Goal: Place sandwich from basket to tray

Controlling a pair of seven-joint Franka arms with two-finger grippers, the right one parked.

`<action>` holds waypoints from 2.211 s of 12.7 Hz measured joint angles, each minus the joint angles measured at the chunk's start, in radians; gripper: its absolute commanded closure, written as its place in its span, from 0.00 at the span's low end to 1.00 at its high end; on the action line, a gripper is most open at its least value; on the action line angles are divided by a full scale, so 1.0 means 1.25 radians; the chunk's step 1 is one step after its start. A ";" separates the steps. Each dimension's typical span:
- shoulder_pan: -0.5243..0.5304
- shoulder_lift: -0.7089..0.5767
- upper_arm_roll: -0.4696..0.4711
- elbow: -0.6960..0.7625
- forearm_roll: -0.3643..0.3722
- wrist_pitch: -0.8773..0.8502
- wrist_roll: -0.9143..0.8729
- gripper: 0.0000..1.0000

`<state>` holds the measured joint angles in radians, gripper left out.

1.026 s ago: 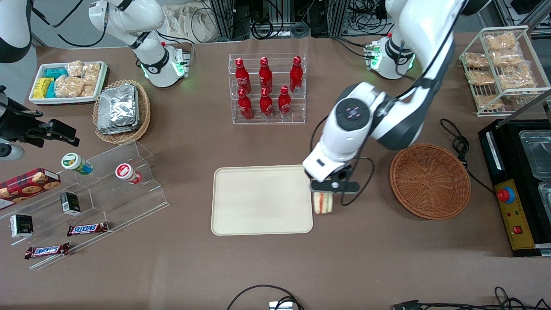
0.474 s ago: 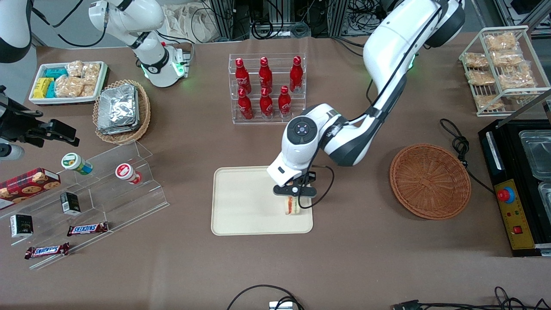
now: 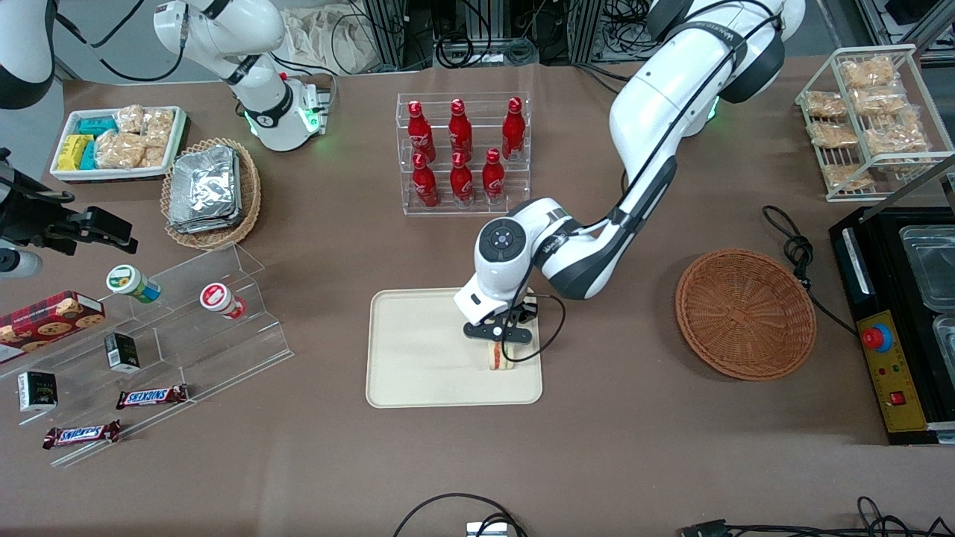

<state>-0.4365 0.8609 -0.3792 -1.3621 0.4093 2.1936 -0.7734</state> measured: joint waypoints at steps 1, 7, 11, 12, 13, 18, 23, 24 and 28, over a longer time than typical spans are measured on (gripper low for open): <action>0.000 0.005 0.001 0.001 0.000 0.003 0.000 0.70; 0.000 0.015 0.002 0.003 0.010 0.034 -0.064 0.00; 0.000 0.019 0.002 0.006 0.036 0.050 -0.112 0.00; 0.000 0.019 0.002 0.009 0.036 0.050 -0.115 0.00; 0.000 0.018 0.002 0.015 0.036 0.049 -0.127 0.00; 0.008 -0.033 0.014 0.045 0.037 -0.024 -0.165 0.00; 0.033 -0.136 0.053 0.051 0.037 -0.141 -0.169 0.00; 0.052 -0.155 0.053 0.051 0.037 -0.154 -0.168 0.00; 0.102 -0.226 0.053 0.051 0.036 -0.220 -0.158 0.00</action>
<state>-0.3086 0.5786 -0.3128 -1.2987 0.4539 1.9192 -0.9708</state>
